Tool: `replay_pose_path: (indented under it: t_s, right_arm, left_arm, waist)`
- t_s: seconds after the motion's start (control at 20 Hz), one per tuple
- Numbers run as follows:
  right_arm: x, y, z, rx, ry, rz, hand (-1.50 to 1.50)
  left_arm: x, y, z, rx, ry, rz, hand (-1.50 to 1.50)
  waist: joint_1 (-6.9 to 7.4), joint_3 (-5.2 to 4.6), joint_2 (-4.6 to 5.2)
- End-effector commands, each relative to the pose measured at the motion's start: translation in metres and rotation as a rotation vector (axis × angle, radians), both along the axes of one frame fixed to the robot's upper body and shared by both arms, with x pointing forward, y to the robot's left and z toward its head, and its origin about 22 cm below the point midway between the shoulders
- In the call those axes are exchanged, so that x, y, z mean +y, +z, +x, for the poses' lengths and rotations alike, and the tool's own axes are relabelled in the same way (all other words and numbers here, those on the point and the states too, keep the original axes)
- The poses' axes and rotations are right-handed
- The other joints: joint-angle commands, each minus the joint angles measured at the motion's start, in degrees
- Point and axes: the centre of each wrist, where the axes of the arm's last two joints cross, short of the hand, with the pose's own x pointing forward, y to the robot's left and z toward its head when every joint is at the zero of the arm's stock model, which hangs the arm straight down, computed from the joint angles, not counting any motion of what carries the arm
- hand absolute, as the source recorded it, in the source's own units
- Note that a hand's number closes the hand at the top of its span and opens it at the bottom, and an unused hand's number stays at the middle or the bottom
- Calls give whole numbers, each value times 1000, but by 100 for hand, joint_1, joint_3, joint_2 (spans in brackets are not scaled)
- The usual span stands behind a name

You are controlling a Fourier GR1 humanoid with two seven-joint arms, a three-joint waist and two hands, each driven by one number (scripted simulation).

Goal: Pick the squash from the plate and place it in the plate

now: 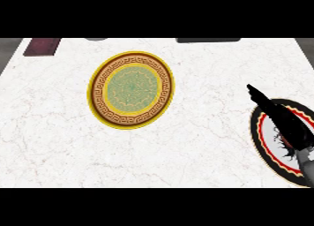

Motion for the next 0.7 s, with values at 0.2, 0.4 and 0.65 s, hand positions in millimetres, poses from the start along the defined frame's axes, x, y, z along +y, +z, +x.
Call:
replay_pose_path:
  t_s: [0.2,0.4,0.65]
  right_arm:
    - [11,40,19,-102,145,512,-150]
    - [11,104,12,-381,414,-305,150]
    - [-50,-38,-47,-229,206,136,-150]
  left_arm:
    - [-36,-41,11,161,-115,111,0]
    - [-47,-64,-2,251,-192,84,0]
    - [-69,-73,24,267,-221,93,0]
  waist:
    - [-172,-80,49]
    - [-168,-111,-40]
    - [-63,-79,38]
